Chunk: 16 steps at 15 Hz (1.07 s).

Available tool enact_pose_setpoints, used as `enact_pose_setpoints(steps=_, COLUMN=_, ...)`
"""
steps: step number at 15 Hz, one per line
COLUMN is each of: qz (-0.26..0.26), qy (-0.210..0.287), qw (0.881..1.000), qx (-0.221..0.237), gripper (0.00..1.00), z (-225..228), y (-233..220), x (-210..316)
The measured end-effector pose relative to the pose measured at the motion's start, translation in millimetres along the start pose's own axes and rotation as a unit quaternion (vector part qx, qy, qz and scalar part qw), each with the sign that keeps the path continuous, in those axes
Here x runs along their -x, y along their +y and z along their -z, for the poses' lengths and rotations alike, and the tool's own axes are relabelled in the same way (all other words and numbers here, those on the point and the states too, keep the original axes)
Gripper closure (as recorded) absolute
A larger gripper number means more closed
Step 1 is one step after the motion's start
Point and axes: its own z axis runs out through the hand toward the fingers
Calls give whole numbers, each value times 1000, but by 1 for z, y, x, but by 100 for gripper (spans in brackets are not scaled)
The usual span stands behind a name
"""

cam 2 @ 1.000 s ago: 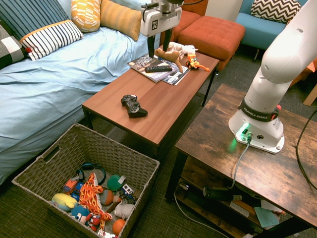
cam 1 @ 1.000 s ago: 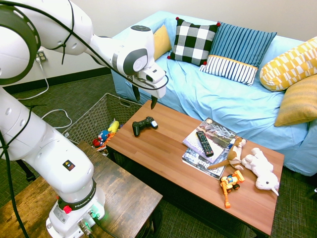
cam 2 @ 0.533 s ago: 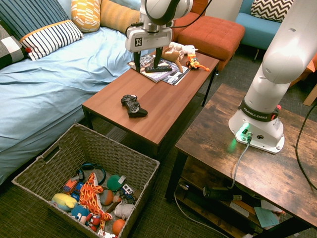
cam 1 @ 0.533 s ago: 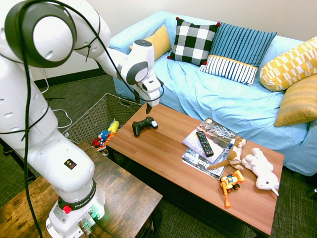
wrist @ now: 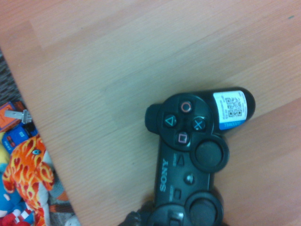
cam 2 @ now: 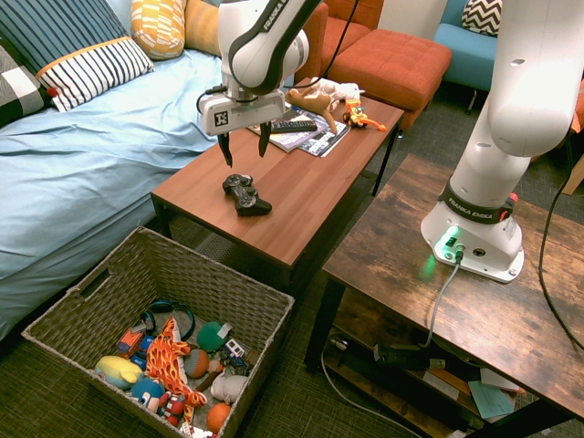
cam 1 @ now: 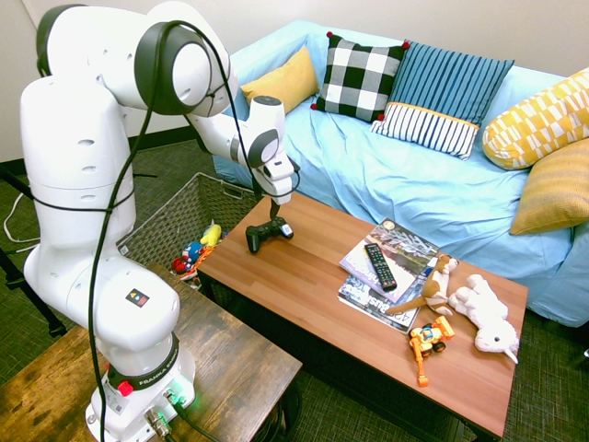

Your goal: Put the gamepad in the basket

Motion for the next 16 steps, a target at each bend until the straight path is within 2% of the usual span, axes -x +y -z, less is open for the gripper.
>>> enact_pose_setpoints(steps=5, qz=-7, qy=-2, qw=1000, qx=28, gripper=0, z=-56, y=-23, x=-12)
enact_pose_setpoints(steps=14, qz=-9, qy=-10, qw=999, qx=47, gripper=0, z=-99, y=-34, x=-13)
enact_pose_setpoints(steps=15, qz=-9, qy=-10, qw=999, qx=49, gripper=100, z=-103, y=-36, x=-12)
enact_pose_setpoints(steps=16, qz=-8, qy=-11, qw=999, qx=52, gripper=100, z=-108, y=-37, x=-11)
